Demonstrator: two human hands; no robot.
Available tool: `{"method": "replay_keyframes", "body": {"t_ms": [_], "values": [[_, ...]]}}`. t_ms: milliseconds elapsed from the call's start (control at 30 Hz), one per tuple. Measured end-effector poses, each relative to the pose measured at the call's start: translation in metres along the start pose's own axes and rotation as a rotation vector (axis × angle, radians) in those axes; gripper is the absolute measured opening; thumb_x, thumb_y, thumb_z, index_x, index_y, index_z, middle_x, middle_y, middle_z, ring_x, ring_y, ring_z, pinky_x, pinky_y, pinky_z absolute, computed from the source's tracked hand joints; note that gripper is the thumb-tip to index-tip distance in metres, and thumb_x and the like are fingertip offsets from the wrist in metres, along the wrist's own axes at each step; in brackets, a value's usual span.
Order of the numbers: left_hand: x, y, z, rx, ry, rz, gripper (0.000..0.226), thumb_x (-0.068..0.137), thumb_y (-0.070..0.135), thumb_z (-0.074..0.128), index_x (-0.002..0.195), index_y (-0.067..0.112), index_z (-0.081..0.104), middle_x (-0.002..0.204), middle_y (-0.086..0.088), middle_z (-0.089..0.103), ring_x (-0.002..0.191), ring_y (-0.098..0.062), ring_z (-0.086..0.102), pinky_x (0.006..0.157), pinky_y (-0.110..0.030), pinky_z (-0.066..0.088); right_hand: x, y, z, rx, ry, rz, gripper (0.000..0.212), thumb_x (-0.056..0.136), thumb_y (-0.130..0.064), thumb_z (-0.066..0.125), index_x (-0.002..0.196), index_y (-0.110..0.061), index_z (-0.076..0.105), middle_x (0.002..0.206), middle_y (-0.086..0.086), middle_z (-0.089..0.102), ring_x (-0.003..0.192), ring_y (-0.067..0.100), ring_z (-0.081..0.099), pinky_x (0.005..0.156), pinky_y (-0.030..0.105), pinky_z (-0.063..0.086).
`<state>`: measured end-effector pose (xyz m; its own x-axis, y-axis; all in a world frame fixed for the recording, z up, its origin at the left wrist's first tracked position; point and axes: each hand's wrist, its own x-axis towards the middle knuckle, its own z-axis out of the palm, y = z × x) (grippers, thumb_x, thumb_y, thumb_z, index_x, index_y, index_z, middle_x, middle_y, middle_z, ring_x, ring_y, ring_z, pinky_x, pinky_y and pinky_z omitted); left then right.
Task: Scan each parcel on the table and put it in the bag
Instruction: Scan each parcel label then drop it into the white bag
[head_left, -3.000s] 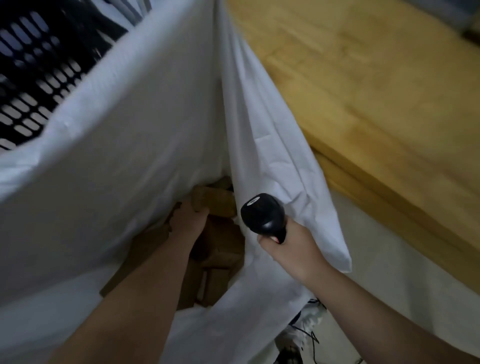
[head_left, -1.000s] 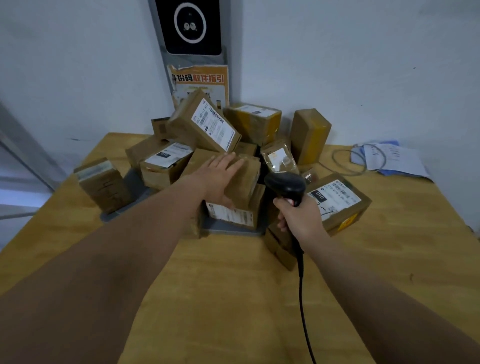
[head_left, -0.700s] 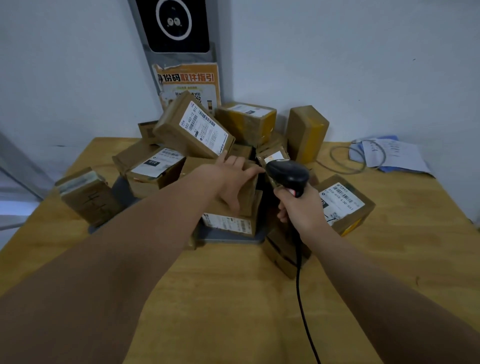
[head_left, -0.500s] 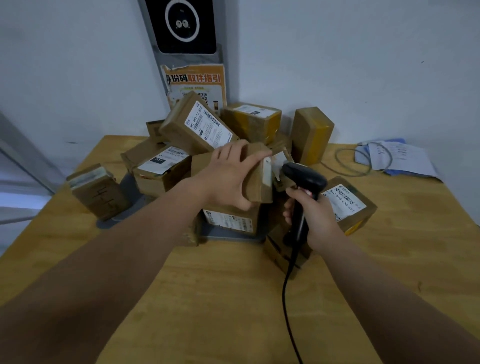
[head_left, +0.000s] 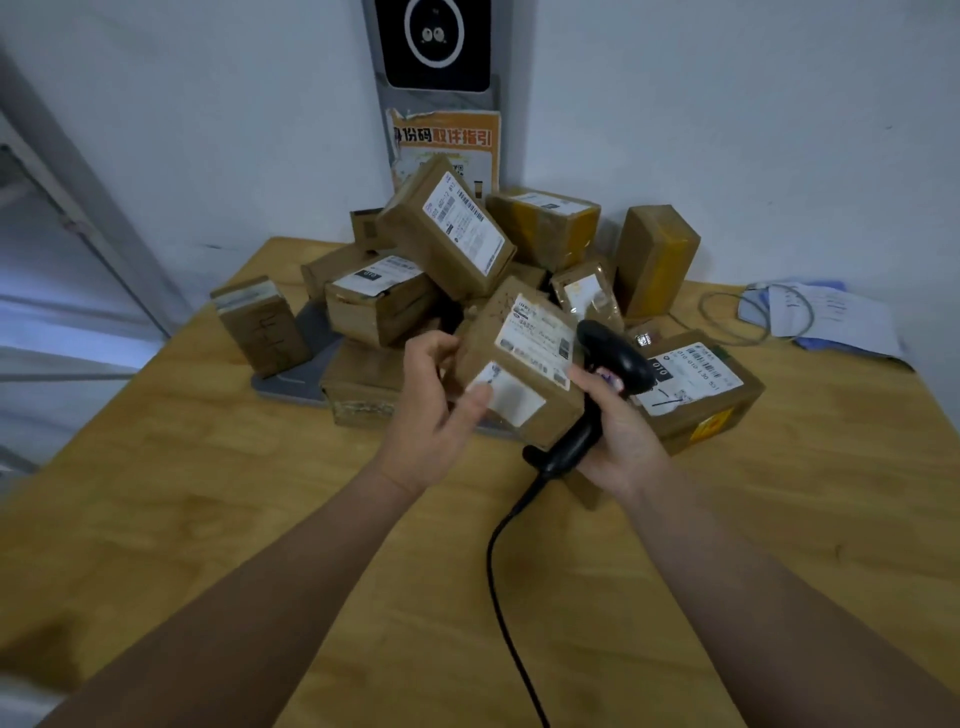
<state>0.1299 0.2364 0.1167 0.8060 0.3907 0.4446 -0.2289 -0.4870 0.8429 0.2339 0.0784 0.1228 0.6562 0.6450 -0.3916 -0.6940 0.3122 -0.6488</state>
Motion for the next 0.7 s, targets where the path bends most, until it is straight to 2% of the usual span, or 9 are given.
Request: {"method": "replay_keyframes", "body": {"t_ms": [67,133,200,300,367,467,567,600,700], "values": [[-0.006,0.003,-0.011,-0.052,0.064,-0.287,0.051,0.091,0.057,0.047,0.127,0.023,0.037,0.124,0.000,0.049,0.114,-0.009,0.051,0.098,-0.030,0.046,-0.009,0.007,0.003,-0.126,0.042,-0.068,0.044,0.080,-0.009,0.070,0.124,-0.007,0.063,0.116,0.014,0.070,0.105,0.028,0.069,0.088,0.044,0.056],[-0.009,0.003,-0.025,-0.193,0.044,-0.628,0.063,0.085,0.058,0.058,0.133,0.019,0.045,0.126,0.000,0.057,0.114,-0.015,0.057,0.101,-0.037,0.046,-0.018,0.017,0.007,-0.245,0.058,-0.096,0.041,0.079,-0.005,0.071,0.119,-0.008,0.065,0.111,0.013,0.072,0.102,0.028,0.070,0.087,0.045,0.056],[-0.017,0.001,-0.041,-0.349,-0.008,-0.807,0.063,0.081,0.051,0.066,0.131,0.015,0.054,0.118,-0.003,0.067,0.108,-0.021,0.064,0.095,-0.041,0.051,-0.027,0.029,0.013,-0.329,0.051,-0.108,0.038,0.079,-0.002,0.071,0.116,-0.008,0.065,0.108,0.012,0.073,0.100,0.028,0.070,0.084,0.044,0.056],[-0.039,0.003,-0.065,-0.337,-0.098,-0.860,0.031,0.091,0.033,0.062,0.116,0.015,0.065,0.105,-0.002,0.073,0.100,-0.020,0.067,0.081,-0.034,0.051,-0.041,0.052,0.022,-0.455,0.030,-0.144,0.030,0.081,0.005,0.069,0.106,-0.010,0.068,0.100,0.007,0.075,0.094,0.024,0.072,0.077,0.036,0.057],[-0.056,0.002,-0.082,-0.337,-0.151,-0.866,0.024,0.091,0.029,0.062,0.111,0.016,0.066,0.102,-0.001,0.074,0.097,-0.019,0.068,0.079,-0.033,0.051,-0.050,0.068,0.028,-0.506,0.014,-0.156,0.030,0.080,0.006,0.069,0.104,-0.013,0.068,0.097,0.004,0.076,0.093,0.022,0.072,0.076,0.032,0.058],[-0.080,-0.003,-0.102,-0.307,-0.160,-0.846,0.025,0.089,0.029,0.066,0.109,0.015,0.066,0.101,-0.001,0.074,0.094,-0.019,0.070,0.076,-0.030,0.054,-0.058,0.092,0.038,-0.628,0.108,-0.165,0.028,0.082,-0.002,0.072,0.106,-0.013,0.067,0.096,0.003,0.075,0.092,0.020,0.071,0.075,0.030,0.055],[-0.103,-0.012,-0.112,-0.248,-0.087,-0.829,0.020,0.087,0.024,0.070,0.104,0.018,0.063,0.105,0.002,0.070,0.093,-0.011,0.066,0.068,-0.022,0.053,-0.065,0.116,0.050,-0.886,0.336,-0.245,0.012,0.086,-0.019,0.071,0.097,-0.015,0.066,0.080,0.002,0.067,0.075,0.018,0.065,0.068,0.036,0.056],[-0.109,-0.014,-0.114,-0.254,-0.054,-0.837,0.023,0.086,0.023,0.071,0.107,0.017,0.062,0.108,0.001,0.069,0.094,-0.010,0.065,0.067,-0.020,0.052,-0.070,0.122,0.055,-0.918,0.352,-0.269,0.008,0.086,-0.022,0.070,0.088,-0.016,0.065,0.071,0.003,0.065,0.066,0.018,0.063,0.067,0.038,0.056],[-0.125,-0.026,-0.123,-0.291,0.033,-0.870,0.043,0.086,0.022,0.071,0.124,0.009,0.056,0.118,-0.003,0.065,0.100,-0.012,0.063,0.068,-0.019,0.051,-0.089,0.142,0.068,-0.974,0.278,-0.321,0.022,0.086,-0.024,0.071,0.067,-0.016,0.062,0.051,0.000,0.059,0.047,0.013,0.056,0.055,0.029,0.052]]}}
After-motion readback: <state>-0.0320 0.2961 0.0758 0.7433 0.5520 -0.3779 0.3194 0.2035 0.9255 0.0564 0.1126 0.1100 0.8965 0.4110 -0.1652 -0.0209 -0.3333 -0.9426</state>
